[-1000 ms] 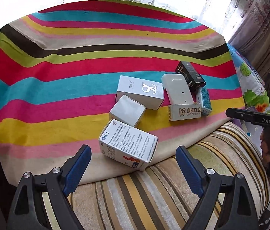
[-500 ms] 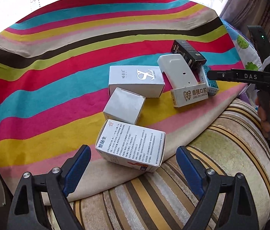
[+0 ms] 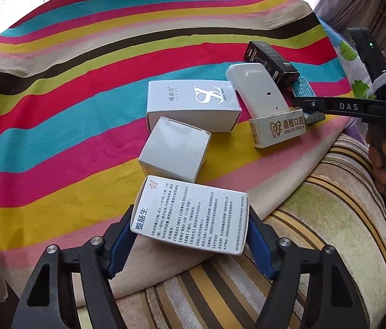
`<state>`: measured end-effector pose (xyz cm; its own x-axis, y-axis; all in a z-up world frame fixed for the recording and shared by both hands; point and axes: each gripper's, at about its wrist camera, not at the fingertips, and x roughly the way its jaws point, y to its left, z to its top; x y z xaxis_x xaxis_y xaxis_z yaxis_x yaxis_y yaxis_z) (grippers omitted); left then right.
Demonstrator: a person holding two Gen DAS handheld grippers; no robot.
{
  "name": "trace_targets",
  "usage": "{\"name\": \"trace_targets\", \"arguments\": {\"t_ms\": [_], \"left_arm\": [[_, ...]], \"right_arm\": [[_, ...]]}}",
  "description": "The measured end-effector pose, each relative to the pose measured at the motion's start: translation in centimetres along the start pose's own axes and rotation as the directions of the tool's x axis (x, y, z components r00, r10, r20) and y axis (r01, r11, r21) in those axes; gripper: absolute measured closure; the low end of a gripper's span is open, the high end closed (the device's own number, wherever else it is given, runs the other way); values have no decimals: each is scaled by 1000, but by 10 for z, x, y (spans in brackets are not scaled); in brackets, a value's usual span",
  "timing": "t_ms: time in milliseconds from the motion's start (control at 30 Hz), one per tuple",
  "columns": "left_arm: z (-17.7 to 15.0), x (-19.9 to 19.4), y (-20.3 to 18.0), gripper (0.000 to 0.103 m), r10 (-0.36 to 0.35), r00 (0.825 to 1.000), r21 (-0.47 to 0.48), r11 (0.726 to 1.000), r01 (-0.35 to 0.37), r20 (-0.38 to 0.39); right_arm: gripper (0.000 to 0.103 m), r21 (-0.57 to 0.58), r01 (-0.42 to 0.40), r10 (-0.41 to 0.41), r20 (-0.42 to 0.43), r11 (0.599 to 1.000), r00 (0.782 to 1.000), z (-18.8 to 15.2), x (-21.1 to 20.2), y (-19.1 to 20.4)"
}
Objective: Organize rigid objects
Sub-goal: 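Grasp the white red-print box with the left tool while the right tool grasps the teal pack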
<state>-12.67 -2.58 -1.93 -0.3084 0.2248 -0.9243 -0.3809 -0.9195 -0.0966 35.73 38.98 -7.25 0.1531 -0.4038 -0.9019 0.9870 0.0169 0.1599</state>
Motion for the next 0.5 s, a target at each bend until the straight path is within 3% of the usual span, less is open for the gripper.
{"name": "trace_targets", "arguments": {"t_ms": [33,100,500], "left_arm": [[-1,-1,0,29,3,1000,-5,1000,-3,2],[-3,-6,-3,29,-3,1000,-16,1000,3,13],[-19,-32,-27,29,20,994,-122,993,-7,106]], "right_arm": [[63,-3,3,-3,0,1000,1000,0,0,0],[66,-9,-2,2,0,1000,1000,-1,0,0],[67,-24,-37,38,52,999,998,-19,-28,-4]]}}
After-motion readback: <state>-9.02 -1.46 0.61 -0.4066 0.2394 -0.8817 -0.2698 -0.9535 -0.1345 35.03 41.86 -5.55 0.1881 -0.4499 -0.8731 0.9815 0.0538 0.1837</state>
